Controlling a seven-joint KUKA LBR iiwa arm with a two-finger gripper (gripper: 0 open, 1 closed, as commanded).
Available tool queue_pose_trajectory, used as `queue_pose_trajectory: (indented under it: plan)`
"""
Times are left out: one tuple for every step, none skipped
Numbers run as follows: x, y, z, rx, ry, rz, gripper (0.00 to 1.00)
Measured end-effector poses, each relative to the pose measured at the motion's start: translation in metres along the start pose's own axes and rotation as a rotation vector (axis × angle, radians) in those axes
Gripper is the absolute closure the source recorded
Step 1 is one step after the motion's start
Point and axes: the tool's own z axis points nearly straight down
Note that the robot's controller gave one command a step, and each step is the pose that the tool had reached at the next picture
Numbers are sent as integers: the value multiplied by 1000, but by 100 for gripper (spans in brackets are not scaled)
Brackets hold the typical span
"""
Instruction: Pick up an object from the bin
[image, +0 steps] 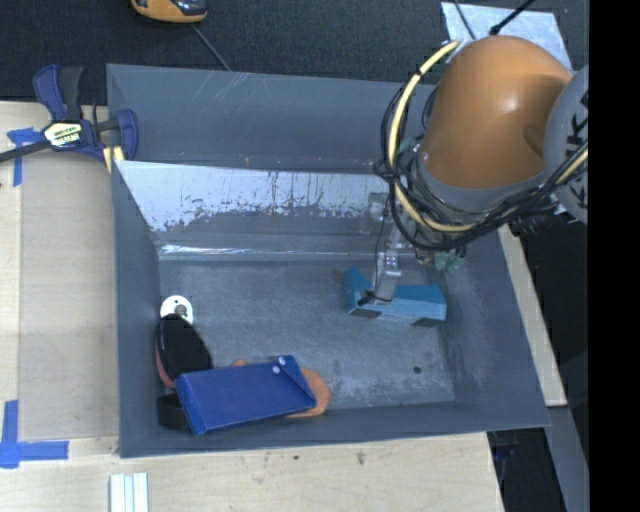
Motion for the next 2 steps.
queue_pose_trajectory:
  plan:
    - [-1, 0, 0, 0, -1, 3, 0]
    - [2, -31, -23, 0, 1, 6, 0]
